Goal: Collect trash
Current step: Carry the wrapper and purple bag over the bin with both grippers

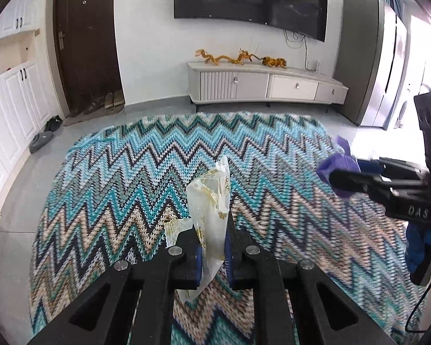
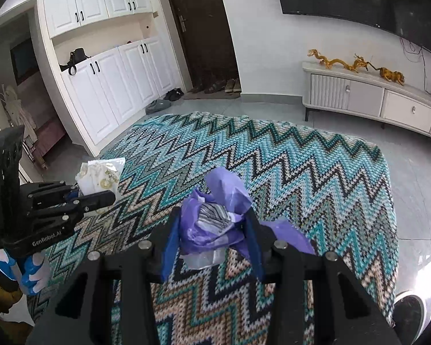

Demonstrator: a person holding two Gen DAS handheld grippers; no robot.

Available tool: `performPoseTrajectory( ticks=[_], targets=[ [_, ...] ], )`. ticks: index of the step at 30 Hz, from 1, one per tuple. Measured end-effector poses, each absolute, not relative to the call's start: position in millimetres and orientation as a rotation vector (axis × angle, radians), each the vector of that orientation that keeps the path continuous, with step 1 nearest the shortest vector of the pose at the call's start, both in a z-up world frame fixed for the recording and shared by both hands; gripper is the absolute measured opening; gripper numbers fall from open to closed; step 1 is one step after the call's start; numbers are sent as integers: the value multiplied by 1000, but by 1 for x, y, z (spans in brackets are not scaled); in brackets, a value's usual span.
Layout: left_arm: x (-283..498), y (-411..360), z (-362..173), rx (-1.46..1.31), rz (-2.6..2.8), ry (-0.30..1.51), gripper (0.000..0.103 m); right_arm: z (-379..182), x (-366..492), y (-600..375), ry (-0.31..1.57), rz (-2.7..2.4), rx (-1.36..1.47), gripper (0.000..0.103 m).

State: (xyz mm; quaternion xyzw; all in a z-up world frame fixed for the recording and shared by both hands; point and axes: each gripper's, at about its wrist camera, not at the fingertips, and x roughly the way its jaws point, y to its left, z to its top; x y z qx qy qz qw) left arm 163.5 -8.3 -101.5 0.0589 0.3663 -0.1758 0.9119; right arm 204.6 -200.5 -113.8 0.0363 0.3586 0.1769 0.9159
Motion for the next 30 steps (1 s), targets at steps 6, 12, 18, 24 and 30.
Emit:
performPoseTrajectory(
  ticks=[6,12,18,24,30],
  targets=[
    [116,-8,-66,120,-347,675,12,-85,144,-207,685,338,67,40],
    [83,-13,-37,150,-334,600,12,-62,94,-216,632,297,61,40],
    [50,-21,-19,172,-339,548,12,-45,55,-231,575,254,77,40],
    [30,-35,-6,203,-343,508,12,-32,27,-246,526,211,70,40],
    [21,-60,2,240,-359,492,12,-29,10,-268,494,171,98,40]
  ],
)
